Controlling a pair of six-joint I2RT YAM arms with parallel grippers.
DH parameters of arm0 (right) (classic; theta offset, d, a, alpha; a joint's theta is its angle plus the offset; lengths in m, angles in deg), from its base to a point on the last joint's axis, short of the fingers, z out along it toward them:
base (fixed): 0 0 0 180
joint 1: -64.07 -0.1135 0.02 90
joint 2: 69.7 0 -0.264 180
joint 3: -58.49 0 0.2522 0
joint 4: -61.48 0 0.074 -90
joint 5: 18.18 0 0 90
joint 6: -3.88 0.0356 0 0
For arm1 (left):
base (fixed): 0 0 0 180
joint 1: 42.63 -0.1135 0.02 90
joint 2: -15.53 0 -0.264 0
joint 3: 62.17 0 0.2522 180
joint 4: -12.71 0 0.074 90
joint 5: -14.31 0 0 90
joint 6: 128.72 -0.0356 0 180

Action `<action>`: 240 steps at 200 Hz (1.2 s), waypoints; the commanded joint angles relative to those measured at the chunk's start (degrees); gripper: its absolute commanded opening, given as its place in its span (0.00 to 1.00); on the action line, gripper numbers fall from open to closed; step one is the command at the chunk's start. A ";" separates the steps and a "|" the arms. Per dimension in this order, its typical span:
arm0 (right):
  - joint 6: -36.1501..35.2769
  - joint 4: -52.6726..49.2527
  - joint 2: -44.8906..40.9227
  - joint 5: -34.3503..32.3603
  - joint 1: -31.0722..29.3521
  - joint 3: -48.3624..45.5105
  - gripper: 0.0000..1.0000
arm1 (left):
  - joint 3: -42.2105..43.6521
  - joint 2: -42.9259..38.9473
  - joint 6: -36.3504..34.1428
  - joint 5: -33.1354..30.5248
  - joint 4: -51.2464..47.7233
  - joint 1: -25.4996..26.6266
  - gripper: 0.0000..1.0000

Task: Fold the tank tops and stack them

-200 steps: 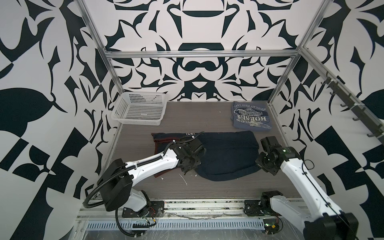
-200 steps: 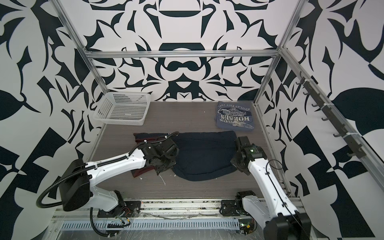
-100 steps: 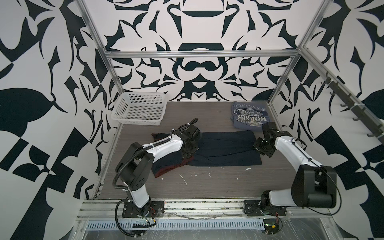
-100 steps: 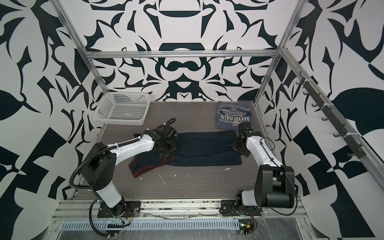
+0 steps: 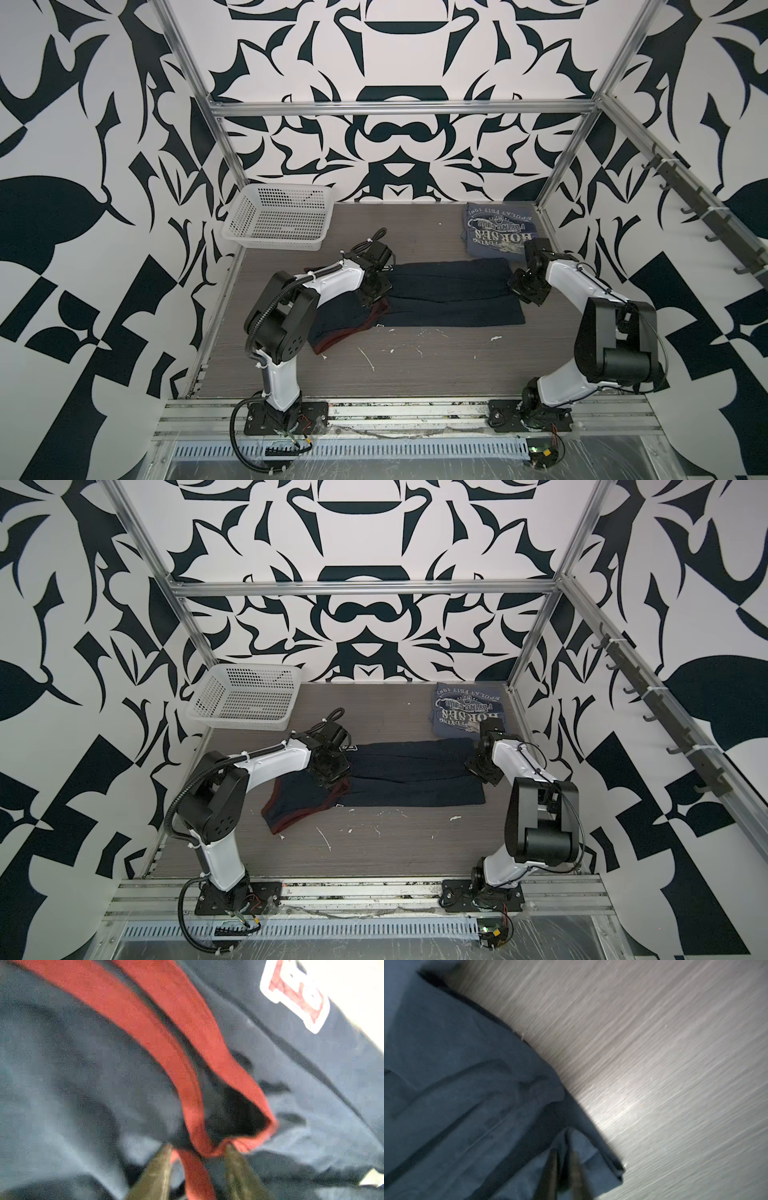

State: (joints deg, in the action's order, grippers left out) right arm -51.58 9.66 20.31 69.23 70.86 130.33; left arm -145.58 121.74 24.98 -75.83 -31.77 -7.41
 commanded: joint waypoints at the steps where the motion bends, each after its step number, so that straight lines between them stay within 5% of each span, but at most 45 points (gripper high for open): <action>1: -1.30 -0.59 -0.78 -2.19 0.30 3.29 0.26 | -0.85 -0.61 -0.13 -1.70 -0.75 -1.07 0.54; 28: -2.52 -2.36 -3.92 -3.05 0.25 3.44 0.35 | -1.09 -4.51 -1.42 -7.63 -4.60 -1.21 0.64; 77: -4.86 -1.72 -9.94 5.03 -0.02 -0.82 0.39 | -2.42 -10.34 -5.17 -16.86 -8.59 4.86 0.67; 99: -5.09 -0.35 -8.76 8.90 -0.39 -1.16 0.40 | -8.63 -5.15 -8.55 -15.33 -11.67 7.67 0.69; 144: -4.23 -0.61 -4.65 5.77 -0.39 0.86 0.40 | -18.73 5.40 -8.69 -18.87 -21.72 8.72 0.72; 184: -4.01 -1.49 -1.66 1.80 -0.45 2.32 0.41 | -17.77 6.90 -8.01 -18.80 -21.43 8.63 0.69; 240: -3.26 0.34 2.19 3.32 -0.41 3.17 0.40 | -16.94 8.47 -8.28 -17.35 -19.02 8.12 0.48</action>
State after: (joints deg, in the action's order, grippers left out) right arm -55.49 9.04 21.78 72.83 70.68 131.06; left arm -163.00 128.78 16.52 -92.82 -49.41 1.18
